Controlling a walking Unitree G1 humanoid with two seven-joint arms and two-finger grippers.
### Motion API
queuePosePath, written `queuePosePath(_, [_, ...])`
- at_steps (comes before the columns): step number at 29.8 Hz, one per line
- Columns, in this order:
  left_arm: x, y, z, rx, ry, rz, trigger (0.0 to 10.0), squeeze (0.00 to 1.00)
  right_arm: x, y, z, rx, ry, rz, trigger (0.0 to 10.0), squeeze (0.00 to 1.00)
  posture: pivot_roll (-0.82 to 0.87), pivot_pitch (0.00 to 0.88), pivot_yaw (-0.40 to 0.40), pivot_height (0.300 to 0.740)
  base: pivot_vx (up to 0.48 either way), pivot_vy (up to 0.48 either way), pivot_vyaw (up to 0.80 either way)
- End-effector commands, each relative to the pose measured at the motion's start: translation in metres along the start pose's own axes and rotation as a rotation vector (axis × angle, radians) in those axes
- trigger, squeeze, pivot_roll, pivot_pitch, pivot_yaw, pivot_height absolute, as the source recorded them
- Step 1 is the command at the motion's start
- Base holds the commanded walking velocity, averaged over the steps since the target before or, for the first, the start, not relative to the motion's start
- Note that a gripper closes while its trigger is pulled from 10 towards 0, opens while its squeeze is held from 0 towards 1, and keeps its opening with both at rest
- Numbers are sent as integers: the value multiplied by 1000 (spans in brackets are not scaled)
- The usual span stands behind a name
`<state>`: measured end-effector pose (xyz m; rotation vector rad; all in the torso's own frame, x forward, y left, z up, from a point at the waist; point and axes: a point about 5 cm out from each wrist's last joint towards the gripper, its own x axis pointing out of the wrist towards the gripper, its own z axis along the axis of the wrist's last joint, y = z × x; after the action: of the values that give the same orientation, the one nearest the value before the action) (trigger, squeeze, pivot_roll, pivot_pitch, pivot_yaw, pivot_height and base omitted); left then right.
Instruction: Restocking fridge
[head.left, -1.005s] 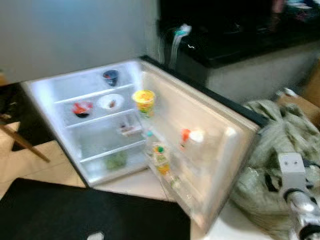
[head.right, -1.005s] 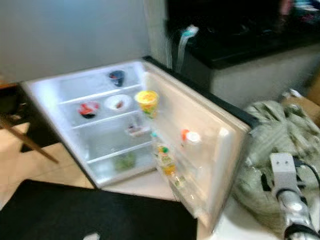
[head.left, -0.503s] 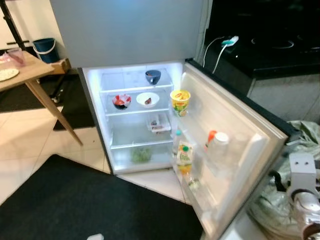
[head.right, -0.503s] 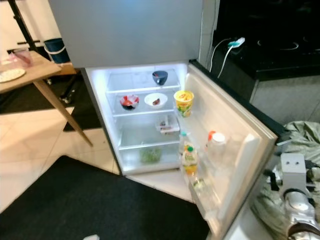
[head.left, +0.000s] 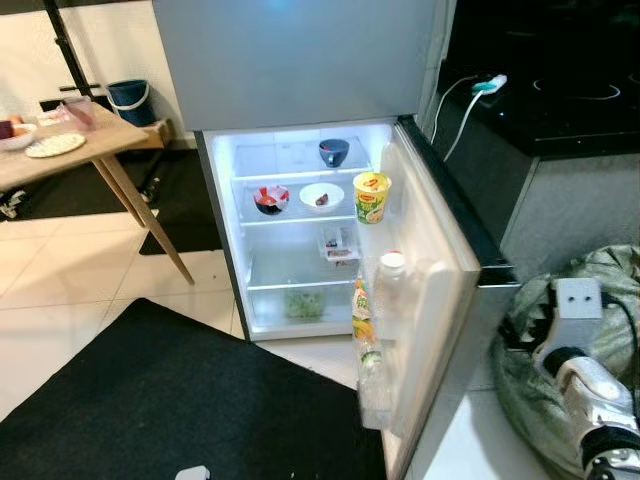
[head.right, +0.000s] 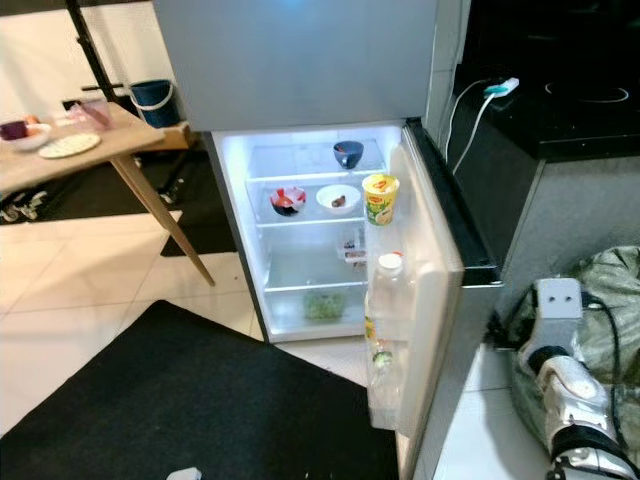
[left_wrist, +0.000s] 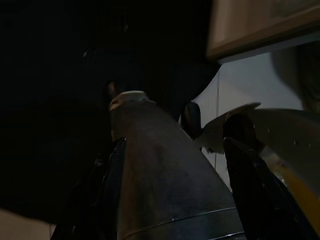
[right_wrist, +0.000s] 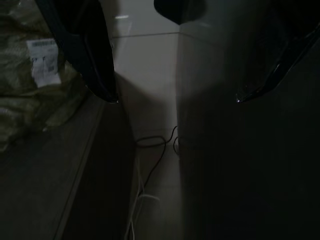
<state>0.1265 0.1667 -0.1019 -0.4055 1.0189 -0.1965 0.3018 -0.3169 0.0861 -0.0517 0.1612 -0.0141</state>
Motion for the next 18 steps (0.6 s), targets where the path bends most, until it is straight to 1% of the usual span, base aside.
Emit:
queuePosePath(1, [-2,0,-9,-7,37,7,10000,0,0,5,-4,12,10,25,10000,0,-183,38,25,740,0,0,0])
queuePosePath(2, [-1,0,-9,-2,39,5,10000,0,1,8,-4,5,15,57,10000,0,-183,38,25,740,0,0,0])
queuePosePath(4, [-1,0,-9,-2,39,5,10000,0,1,8,-4,5,15,57,10000,0,-183,38,25,740,0,0,0])
queuePosePath(6, [-1,-1,-9,5,42,1,10000,0,2,18,-6,-16,24,124,10000,0,-186,41,26,740,0,0,0])
queuePosePath(7, [-1,-1,-9,5,42,1,10000,0,2,18,-6,-16,24,124,10000,0,-186,41,26,740,0,0,0])
queuePosePath(8, [-1,-1,-10,7,44,1,10000,0,3,24,-7,-29,28,170,10000,0,-186,41,26,740,0,0,0])
queuePosePath(9, [-1,-1,-10,7,44,1,10000,0,3,24,-7,-29,28,170,10000,0,-186,41,26,740,0,0,0])
queuePosePath(10, [-1,-1,-10,11,46,1,10000,0,4,33,-7,-47,30,225,10000,0,-188,43,26,740,0,0,0])
queuePosePath(11, [-1,-1,-10,11,46,1,10000,0,4,33,-7,-47,30,225,10000,0,-188,43,26,740,0,0,0])
queuePosePath(12, [-1,-1,-10,15,50,1,10000,0,7,52,-7,-72,25,330,10000,0,-188,44,25,740,0,0,0])
queuePosePath(13, [-1,-1,-10,16,51,1,10000,0,8,59,-6,-80,20,362,10000,0,-187,46,24,740,0,0,0])
queuePosePath(15, [-1,-1,-10,16,51,1,10000,0,8,59,-6,-80,20,362,10000,0,-187,46,24,740,0,0,0])
queuePosePath(16, [-1,-1,-11,16,51,0,10000,0,10,68,-4,-87,14,391,10000,0,-187,46,24,740,0,0,0])
queuePosePath(18, [-1,-1,-11,16,51,0,10000,0,11,70,-4,-89,14,396,10000,0,-187,46,24,740,0,0,0])
